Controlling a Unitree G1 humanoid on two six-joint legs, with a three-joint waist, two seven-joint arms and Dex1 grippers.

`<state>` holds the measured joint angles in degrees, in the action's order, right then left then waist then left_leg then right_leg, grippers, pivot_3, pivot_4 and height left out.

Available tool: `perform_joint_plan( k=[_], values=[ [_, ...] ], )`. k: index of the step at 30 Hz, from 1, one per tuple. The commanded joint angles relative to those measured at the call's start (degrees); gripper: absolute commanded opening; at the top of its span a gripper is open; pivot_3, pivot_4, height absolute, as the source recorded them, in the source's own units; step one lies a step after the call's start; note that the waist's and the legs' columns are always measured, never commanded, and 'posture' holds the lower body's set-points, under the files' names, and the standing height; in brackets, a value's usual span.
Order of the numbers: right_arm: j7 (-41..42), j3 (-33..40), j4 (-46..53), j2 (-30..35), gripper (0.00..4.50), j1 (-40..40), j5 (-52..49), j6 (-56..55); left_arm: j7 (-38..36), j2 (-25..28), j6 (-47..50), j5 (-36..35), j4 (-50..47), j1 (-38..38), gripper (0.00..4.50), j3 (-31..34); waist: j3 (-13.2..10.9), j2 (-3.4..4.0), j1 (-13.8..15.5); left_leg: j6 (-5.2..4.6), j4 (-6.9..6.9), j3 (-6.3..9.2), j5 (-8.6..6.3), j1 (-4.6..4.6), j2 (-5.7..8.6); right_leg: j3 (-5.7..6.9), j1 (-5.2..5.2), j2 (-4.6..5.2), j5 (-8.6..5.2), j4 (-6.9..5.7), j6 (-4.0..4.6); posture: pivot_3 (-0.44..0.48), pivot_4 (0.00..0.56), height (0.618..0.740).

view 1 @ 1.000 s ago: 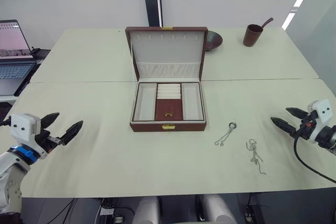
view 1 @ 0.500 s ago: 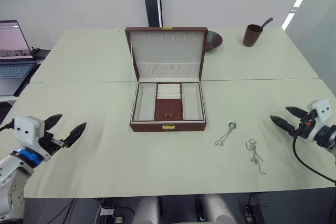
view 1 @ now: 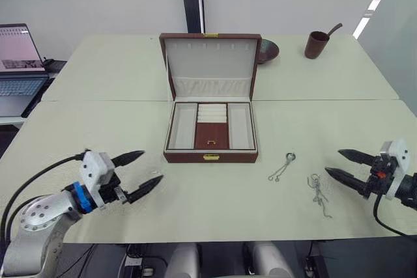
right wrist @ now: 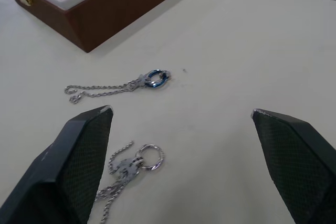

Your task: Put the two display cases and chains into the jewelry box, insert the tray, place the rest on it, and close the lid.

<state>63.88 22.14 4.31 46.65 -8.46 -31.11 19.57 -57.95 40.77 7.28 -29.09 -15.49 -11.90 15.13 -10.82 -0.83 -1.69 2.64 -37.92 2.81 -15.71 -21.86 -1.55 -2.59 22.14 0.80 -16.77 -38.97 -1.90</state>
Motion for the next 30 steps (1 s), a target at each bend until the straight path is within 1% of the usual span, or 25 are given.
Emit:
perform_joint_plan(
  k=[1, 7, 10, 17, 23, 30],
  values=[
    [-1.1, 3.5, 6.8, -0.4, 4.48, -4.4, -1.9, 0.9, -3.3, 0.9, -1.1, -0.7, -3.6, 1.7, 4.50, -2.4, 0.0, 0.02, 0.0, 0.00, 0.00, 0.00, 0.00, 0.01, -0.02, -0.01, 0.00, -0.04, 0.00, 0.00, 0.00, 0.000, 0.150, 0.740],
    [-6.7, 2.6, 13.1, -4.4, 4.48, -10.5, -0.1, 0.4, -7.5, 0.2, -3.2, 0.5, -6.7, 0.8, 4.50, -8.5, 0.0, -0.01, -0.1, 0.01, 0.01, -0.03, 0.00, 0.00, -0.02, -0.06, 0.01, -0.04, -0.01, 0.01, 0.00, 0.000, 0.150, 0.740],
    [-12.7, 0.6, 15.0, -8.1, 4.48, -12.5, 4.8, -2.5, -9.9, 0.5, -7.1, 3.2, -5.3, -0.3, 4.50, -11.1, 0.1, -0.04, -0.1, 0.00, 0.01, 0.00, 0.00, 0.02, -0.04, -0.05, 0.01, -0.08, -0.02, 0.01, -0.01, 0.000, 0.150, 0.740],
    [-19.4, -3.2, 19.3, -13.2, 4.48, -15.1, 6.9, -0.8, -10.7, -0.3, -10.4, 4.3, -3.9, -0.7, 4.50, -12.4, 0.1, -0.03, 0.0, 0.00, 0.01, -0.02, 0.00, 0.00, -0.04, -0.08, 0.02, -0.08, -0.05, 0.02, -0.02, 0.000, 0.150, 0.740],
    [-21.7, -6.1, 18.9, -14.1, 4.48, -15.6, 8.9, -0.1, -10.5, -0.6, -12.0, 4.8, -2.6, -0.6, 4.50, -12.9, 0.1, -0.03, 0.0, 0.00, 0.01, -0.02, 0.00, 0.00, -0.04, -0.07, 0.03, -0.08, -0.06, 0.02, 0.00, 0.000, 0.150, 0.740],
    [-23.6, -9.6, 15.7, -13.9, 4.48, -15.4, 13.5, -1.8, -9.8, -1.4, -12.8, 5.1, -1.8, -0.6, 4.50, -12.9, 0.4, -0.38, -0.1, 0.00, 0.01, -0.02, 0.00, 0.03, -0.07, -0.07, 0.01, -0.10, -0.07, 0.02, 0.00, 0.000, 0.150, 0.740]
  ],
)
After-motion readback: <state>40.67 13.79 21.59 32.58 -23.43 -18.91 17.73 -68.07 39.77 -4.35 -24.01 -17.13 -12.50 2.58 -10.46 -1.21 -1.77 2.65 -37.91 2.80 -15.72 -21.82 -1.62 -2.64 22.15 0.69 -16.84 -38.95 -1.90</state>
